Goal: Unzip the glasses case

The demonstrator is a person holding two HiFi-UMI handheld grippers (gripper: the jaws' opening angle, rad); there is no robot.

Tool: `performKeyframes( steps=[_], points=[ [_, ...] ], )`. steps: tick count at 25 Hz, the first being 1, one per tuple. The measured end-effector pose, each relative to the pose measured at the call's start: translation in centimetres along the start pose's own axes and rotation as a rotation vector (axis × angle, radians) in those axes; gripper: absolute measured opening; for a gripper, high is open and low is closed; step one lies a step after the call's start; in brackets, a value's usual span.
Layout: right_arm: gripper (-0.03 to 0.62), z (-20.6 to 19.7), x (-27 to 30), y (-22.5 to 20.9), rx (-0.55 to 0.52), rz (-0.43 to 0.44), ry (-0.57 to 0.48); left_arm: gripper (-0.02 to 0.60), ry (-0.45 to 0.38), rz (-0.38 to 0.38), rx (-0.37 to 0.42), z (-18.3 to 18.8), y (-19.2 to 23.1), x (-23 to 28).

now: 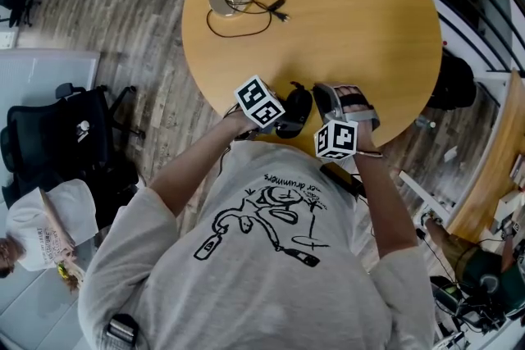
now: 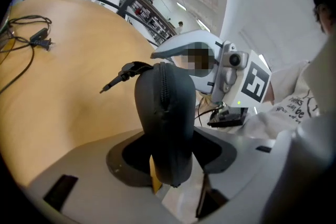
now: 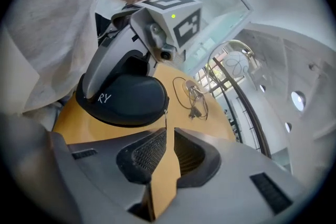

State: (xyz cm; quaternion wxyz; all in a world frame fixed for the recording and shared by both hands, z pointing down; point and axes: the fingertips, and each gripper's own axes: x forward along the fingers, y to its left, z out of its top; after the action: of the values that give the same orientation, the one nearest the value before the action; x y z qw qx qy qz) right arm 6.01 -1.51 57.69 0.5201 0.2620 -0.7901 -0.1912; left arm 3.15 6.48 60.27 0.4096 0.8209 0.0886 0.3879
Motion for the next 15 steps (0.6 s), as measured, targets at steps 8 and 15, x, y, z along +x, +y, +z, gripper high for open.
performKeyframes(
  steps=[8,15],
  points=[
    [0.064,-3.2,0.0,-0.2,0.311,0.054,0.028,0.236,-0.312,-0.069,-0.118,4.1,2.8,-0.2],
    [0.064,-4.5,-0.2,0.6,0.517,0.092,0.037,0.242,-0.399,0.004,-0.23,6.5,8.4,0.9]
  ],
)
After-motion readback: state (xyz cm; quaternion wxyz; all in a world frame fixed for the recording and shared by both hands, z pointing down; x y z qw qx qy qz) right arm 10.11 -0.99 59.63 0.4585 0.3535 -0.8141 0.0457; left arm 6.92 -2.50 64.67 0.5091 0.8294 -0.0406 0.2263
